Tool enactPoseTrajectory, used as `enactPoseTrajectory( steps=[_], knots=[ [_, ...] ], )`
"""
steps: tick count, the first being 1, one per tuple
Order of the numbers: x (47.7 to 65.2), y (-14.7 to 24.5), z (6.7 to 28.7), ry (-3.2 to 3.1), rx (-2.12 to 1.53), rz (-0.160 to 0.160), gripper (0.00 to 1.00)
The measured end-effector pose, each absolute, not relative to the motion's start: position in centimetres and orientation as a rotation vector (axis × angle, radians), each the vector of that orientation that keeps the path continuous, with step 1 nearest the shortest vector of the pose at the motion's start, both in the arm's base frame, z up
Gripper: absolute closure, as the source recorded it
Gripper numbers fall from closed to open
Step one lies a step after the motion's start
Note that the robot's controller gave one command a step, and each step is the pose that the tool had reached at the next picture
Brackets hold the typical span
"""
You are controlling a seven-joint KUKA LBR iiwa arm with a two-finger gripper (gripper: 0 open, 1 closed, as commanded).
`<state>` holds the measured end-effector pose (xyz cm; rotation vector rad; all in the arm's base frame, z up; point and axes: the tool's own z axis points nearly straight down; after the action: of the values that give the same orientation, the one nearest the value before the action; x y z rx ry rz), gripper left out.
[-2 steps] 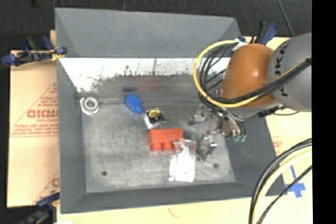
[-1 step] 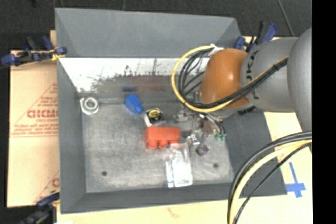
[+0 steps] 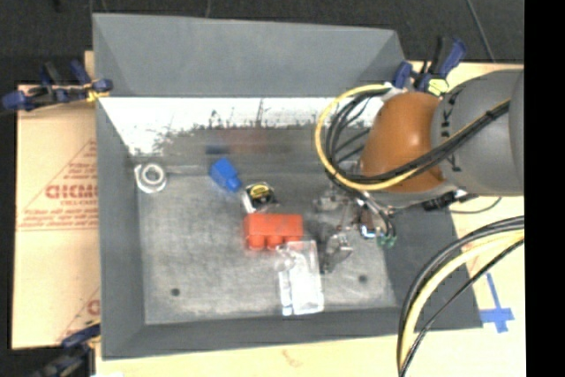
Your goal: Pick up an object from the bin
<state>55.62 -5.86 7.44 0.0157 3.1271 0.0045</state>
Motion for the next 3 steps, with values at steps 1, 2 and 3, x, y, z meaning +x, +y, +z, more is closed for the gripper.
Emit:
enactPoseTrajectory(
  steps=[1, 2, 3],
  knots=[
    [58.4, -3.3, 7.6, 3.119, -0.297, -0.004, 0.00],
    [58.1, -11.3, 7.4, 3.089, -0.478, -0.005, 0.00],
    [58.2, -11.1, 7.6, 3.088, -0.482, -0.006, 1.00]
  ],
)
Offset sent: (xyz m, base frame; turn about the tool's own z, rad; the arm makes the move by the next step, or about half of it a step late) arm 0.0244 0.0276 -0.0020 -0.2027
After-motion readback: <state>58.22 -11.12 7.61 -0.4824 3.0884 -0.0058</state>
